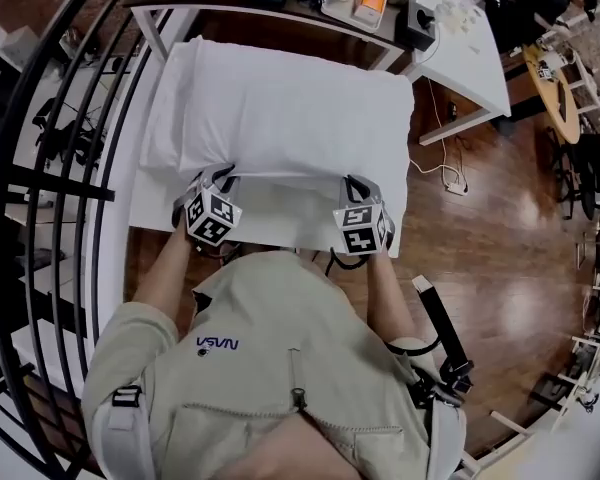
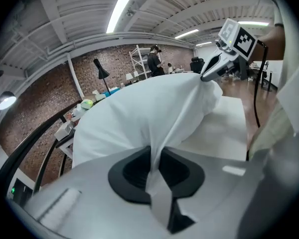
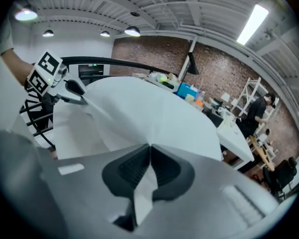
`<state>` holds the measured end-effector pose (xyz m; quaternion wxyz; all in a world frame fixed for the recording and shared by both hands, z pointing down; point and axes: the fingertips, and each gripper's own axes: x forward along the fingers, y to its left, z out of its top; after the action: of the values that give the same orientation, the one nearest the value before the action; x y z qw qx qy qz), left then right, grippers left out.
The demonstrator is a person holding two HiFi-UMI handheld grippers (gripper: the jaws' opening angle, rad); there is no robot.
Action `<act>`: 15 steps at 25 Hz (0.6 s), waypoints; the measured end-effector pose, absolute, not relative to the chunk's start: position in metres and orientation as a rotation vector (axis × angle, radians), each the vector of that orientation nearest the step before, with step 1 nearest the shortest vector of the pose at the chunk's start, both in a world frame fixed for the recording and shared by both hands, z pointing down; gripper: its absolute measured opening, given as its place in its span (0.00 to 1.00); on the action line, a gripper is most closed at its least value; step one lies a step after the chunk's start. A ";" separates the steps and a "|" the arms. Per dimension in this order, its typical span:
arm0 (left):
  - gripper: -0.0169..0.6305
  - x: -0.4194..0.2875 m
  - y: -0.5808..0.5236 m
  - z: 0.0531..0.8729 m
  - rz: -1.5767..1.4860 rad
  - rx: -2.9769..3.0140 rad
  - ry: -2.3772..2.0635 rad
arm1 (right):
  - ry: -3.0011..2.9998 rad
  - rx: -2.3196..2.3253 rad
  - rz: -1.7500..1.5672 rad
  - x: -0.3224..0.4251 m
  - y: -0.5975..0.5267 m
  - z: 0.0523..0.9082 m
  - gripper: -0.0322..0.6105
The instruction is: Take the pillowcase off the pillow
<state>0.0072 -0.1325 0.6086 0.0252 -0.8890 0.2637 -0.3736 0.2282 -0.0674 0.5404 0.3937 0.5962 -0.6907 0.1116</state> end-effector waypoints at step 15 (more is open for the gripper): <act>0.12 -0.038 -0.075 0.600 -1.042 -2.812 0.888 | -1.801 1.579 0.415 0.193 -0.010 0.544 0.09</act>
<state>-0.0383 -0.0751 0.6001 0.0070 -0.8991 0.2838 -0.3332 0.1926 -0.0099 0.5437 0.3479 0.6090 -0.6946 0.1602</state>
